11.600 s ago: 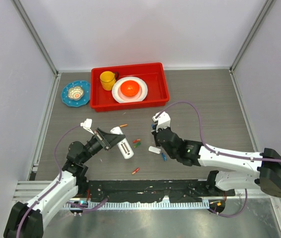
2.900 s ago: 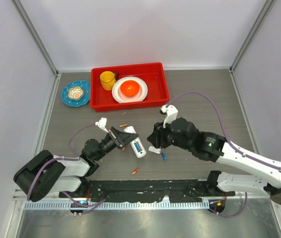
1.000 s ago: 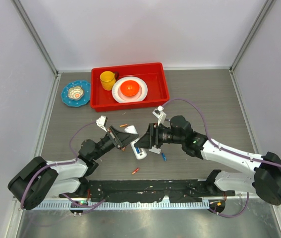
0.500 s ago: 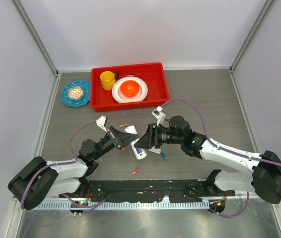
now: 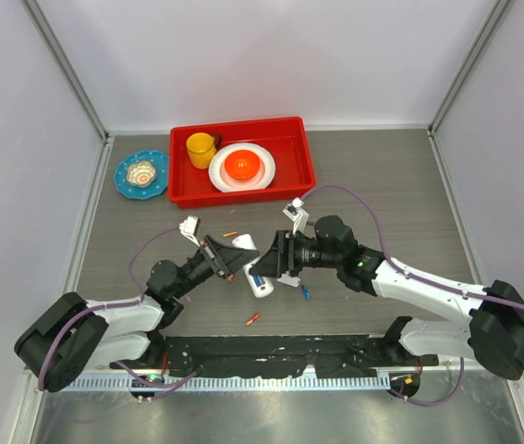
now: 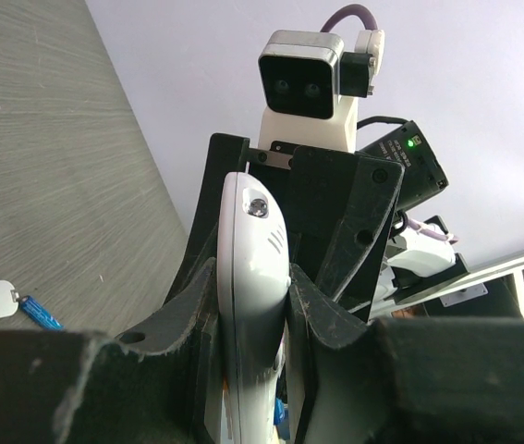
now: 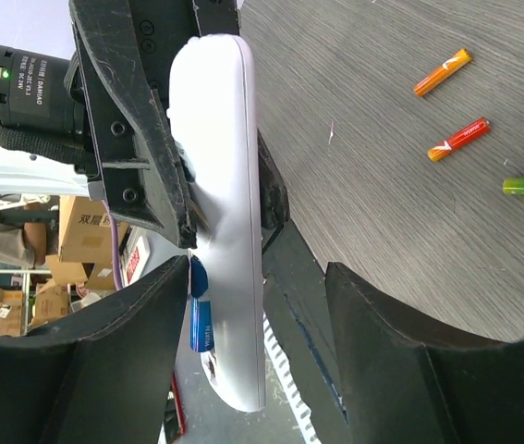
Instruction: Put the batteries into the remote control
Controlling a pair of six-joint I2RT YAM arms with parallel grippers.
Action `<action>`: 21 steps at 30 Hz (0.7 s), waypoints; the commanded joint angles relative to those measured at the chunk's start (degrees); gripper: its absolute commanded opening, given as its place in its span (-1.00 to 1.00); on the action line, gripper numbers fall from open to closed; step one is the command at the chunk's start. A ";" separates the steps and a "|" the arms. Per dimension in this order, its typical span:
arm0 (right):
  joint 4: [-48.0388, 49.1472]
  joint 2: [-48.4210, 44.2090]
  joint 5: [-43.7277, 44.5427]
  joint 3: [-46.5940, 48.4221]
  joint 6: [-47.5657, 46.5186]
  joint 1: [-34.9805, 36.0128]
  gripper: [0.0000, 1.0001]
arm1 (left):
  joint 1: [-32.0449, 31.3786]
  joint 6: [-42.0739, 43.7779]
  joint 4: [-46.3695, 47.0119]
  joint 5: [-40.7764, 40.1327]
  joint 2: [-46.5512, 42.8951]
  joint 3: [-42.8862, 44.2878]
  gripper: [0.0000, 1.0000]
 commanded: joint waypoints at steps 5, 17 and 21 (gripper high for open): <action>-0.95 -3.36 -1.63 4.00 -0.79 -0.04 0.38 | -0.22 1.28 15.19 -0.09 0.07 0.28 -0.99; 0.79 -6.62 -4.18 -1.96 -0.37 -0.48 0.38 | -0.22 0.76 15.19 0.34 -0.45 0.99 -0.99; 4.05 -5.22 -4.97 -2.85 0.70 -0.39 0.38 | -0.22 0.49 15.19 0.52 -0.37 1.25 -0.99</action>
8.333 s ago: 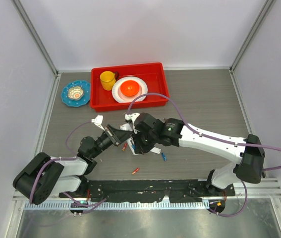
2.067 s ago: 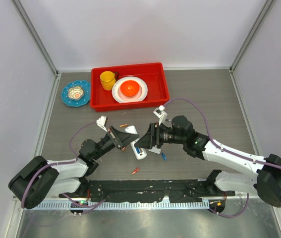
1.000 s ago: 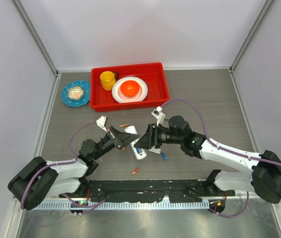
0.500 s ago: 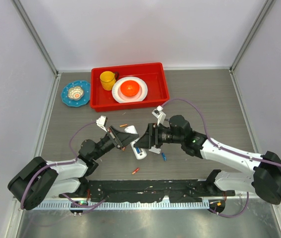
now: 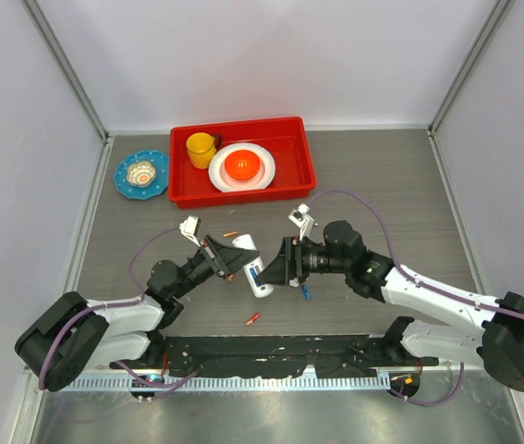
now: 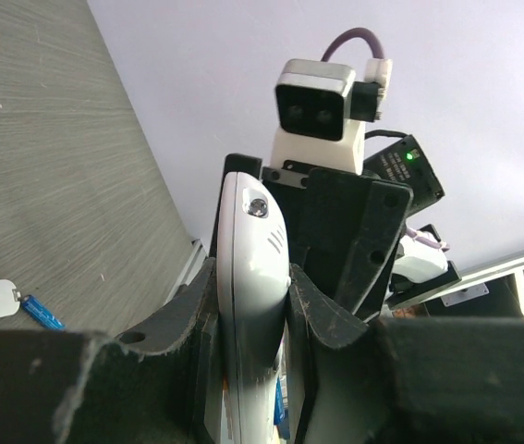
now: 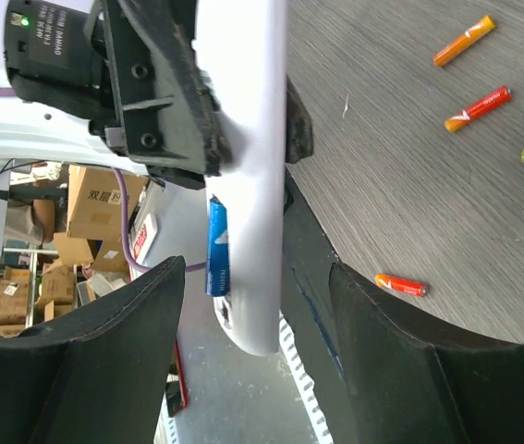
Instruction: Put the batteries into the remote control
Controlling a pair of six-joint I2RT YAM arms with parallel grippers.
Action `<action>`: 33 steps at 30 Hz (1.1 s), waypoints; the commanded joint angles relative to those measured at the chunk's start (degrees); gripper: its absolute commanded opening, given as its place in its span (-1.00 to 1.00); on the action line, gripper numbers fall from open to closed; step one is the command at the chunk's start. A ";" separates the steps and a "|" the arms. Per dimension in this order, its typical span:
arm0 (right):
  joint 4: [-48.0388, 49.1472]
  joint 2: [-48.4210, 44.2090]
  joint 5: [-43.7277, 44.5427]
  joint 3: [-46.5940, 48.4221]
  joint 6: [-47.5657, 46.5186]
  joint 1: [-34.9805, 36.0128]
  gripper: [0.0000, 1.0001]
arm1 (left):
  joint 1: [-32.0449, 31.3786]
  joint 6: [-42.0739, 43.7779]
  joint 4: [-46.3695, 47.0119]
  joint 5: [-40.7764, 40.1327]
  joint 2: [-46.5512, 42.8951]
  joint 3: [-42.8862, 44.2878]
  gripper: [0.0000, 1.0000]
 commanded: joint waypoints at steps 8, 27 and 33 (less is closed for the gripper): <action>7.80 1.72 -2.52 -1.21 2.25 -0.17 0.38 | -0.22 0.21 14.99 0.41 -1.15 1.62 -0.99; 11.49 4.97 -2.35 -1.74 3.75 -0.17 0.22 | -0.22 -0.32 14.99 0.59 -2.12 1.71 -0.99; 11.49 5.59 -1.91 -1.92 3.93 -0.17 0.11 | -0.22 -0.40 14.99 0.59 -2.39 1.80 -0.99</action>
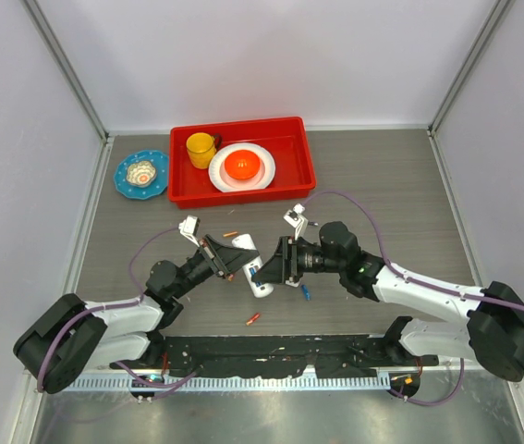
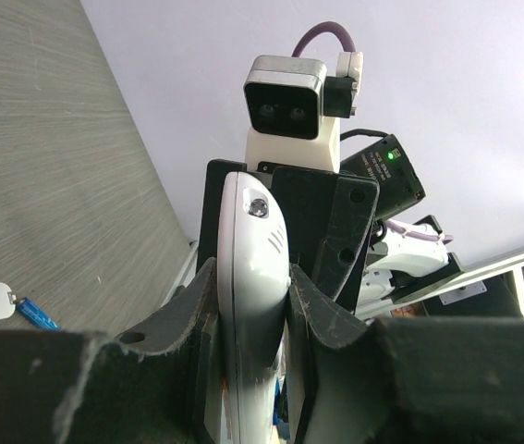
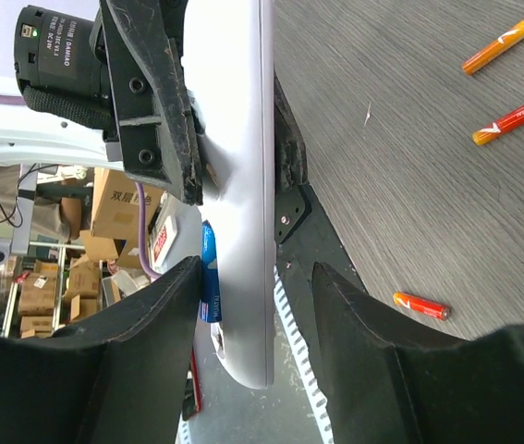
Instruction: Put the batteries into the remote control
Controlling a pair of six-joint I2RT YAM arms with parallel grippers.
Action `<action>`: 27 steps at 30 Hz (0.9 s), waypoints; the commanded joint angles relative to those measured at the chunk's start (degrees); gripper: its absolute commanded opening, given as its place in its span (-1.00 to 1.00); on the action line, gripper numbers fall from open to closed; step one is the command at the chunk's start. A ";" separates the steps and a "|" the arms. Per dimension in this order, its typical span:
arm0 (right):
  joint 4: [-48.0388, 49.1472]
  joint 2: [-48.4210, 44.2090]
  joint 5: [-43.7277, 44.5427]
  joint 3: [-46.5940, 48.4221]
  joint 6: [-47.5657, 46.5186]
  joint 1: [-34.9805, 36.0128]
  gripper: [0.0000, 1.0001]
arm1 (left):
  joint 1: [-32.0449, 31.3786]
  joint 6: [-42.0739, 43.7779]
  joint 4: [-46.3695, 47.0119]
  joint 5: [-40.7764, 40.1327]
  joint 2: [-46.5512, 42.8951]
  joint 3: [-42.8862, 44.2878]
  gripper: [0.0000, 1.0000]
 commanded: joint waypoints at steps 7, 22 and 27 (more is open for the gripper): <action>2.55 1.22 0.89 -0.06 0.41 -0.17 0.03 | -0.22 -0.49 15.12 0.30 -2.32 1.95 -0.99; 4.23 2.80 2.12 -0.50 1.73 -0.17 -0.13 | -0.22 -0.76 15.12 -0.05 -3.55 2.04 -0.99; 5.10 3.24 2.65 -0.32 2.25 -0.17 -0.14 | -0.48 -0.93 15.12 -0.14 -3.55 2.04 -0.99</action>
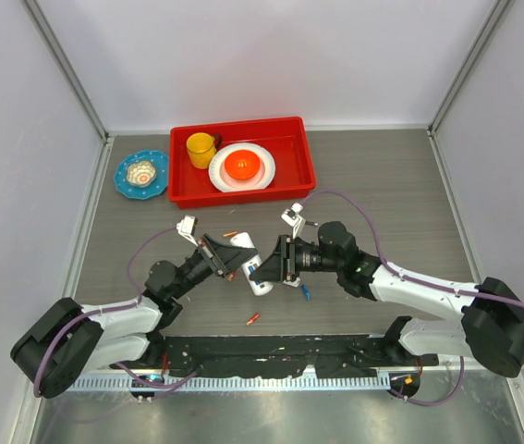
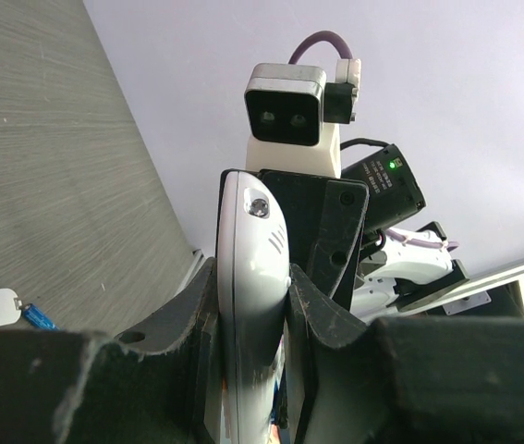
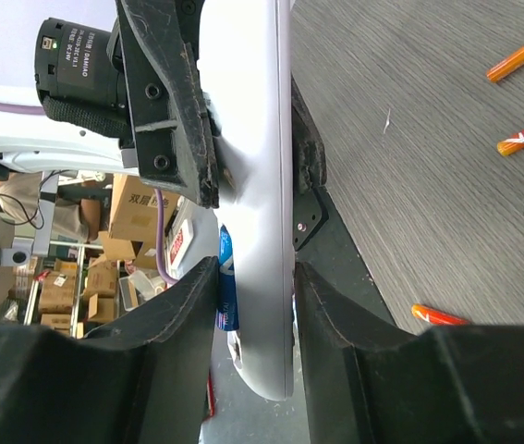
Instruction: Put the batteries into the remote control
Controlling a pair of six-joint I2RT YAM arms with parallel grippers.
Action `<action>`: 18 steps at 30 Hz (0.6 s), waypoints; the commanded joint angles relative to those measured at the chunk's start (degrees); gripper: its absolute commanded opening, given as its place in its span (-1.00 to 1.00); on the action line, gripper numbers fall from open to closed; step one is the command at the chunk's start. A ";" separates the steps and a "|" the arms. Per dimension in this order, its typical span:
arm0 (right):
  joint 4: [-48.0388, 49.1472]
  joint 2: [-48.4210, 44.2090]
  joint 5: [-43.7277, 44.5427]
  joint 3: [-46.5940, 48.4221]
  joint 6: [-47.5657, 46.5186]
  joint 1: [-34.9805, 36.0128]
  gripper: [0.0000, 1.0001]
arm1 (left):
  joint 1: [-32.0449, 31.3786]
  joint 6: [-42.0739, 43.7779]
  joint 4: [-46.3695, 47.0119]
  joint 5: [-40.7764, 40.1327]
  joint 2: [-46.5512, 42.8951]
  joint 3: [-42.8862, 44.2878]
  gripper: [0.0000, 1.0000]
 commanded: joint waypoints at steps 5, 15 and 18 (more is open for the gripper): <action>2.05 2.11 3.59 0.31 0.11 -0.22 -0.14 | -1.03 -1.15 17.09 1.07 -1.59 2.13 -1.00; 2.66 4.04 4.47 2.33 0.38 -0.22 -0.16 | -2.87 -0.63 17.09 0.45 -1.32 2.04 -0.99; 2.66 4.57 4.21 2.95 0.47 -0.22 -0.16 | -3.14 -0.36 17.09 0.45 -1.06 1.78 -0.99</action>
